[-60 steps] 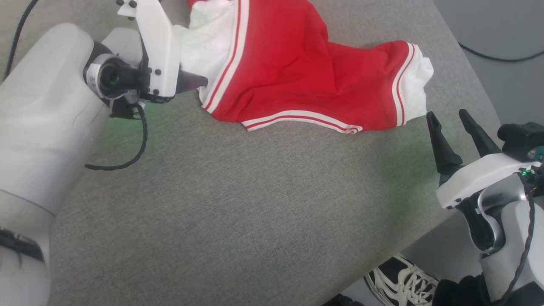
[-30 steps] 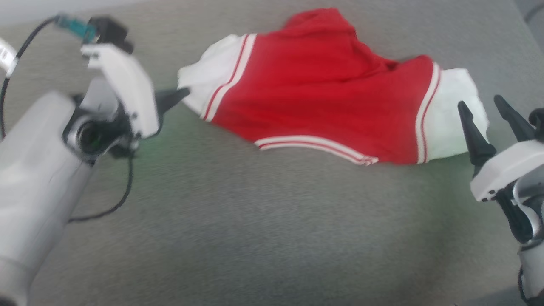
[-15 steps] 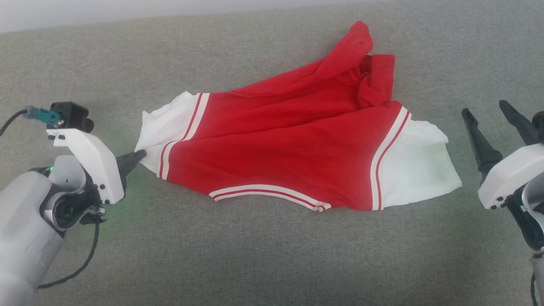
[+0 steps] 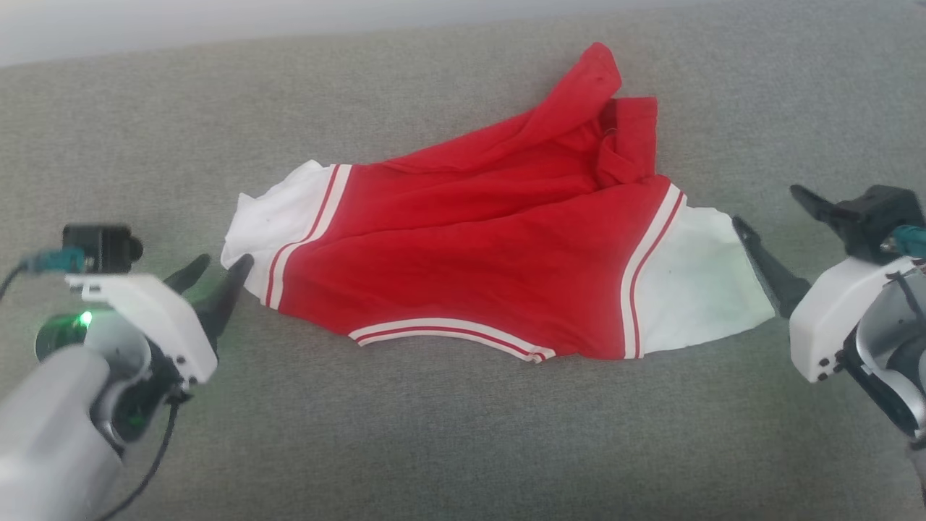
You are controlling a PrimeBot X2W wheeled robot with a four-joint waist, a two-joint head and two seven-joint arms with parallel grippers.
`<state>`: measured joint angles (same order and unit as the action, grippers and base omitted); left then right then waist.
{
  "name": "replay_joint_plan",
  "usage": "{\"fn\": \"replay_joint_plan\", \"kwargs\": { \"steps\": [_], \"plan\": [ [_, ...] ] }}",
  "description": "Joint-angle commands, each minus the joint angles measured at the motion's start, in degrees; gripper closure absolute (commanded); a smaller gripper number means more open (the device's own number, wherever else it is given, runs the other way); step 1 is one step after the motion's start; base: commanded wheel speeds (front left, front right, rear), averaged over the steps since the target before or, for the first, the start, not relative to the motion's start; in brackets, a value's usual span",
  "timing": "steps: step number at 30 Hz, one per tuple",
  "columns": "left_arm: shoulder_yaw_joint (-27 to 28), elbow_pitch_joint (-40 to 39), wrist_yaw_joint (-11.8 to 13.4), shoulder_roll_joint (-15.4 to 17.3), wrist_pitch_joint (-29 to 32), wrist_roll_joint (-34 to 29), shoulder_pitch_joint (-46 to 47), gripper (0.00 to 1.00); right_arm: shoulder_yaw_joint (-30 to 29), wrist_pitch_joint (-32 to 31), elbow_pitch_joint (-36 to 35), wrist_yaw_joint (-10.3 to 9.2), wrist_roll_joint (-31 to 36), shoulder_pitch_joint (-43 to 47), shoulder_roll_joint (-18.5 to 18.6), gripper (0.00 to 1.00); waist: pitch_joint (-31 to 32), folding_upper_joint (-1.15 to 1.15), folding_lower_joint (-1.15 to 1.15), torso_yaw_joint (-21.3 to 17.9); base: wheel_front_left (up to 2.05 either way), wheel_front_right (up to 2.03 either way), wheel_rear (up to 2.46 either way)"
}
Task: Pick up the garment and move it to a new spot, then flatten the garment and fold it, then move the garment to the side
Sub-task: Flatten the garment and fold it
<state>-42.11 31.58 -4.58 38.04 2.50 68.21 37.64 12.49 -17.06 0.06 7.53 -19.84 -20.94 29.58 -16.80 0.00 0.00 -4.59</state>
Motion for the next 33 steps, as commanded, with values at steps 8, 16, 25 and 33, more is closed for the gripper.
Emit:
{"fn": "replay_joint_plan", "kwargs": {
  "steps": [8, 16, 25, 33],
  "plan": [
    [3.7, -4.51, 3.44, -2.96, -16.98, -4.01, -10.3, 0.0, 8.29, -8.09, -4.16, -0.08, -7.77, 1.71, 9.26, 0.0, 1.32, 0.0, 0.0, 3.47, 0.0, 0.0, 0.0],
    [21.4, -16.44, 6.91, -13.38, -17.73, -19.69, -22.4, 0.0, 13.04, -20.52, -7.55, -0.08, -16.46, 4.94, 17.83, 0.0, 0.67, 0.0, 0.0, 9.04, 0.0, 0.0, 0.0],
    [34.47, -24.55, 3.07, -24.59, -17.75, -38.76, -29.81, 0.0, 18.65, -25.99, -8.12, -0.08, -19.7, 2.12, 23.58, 0.0, -1.79, 0.0, 0.0, 13.64, 0.0, 0.0, 0.0],
    [38.95, -24.24, -1.22, -30.22, -17.76, -46.83, -29.22, 0.0, 25.36, -25.14, -1.87, -0.16, -18.14, 0.4, 24.77, 0.2, -3.76, 0.0, 0.0, 15.64, 0.0, 0.0, 0.0]
  ]
}}
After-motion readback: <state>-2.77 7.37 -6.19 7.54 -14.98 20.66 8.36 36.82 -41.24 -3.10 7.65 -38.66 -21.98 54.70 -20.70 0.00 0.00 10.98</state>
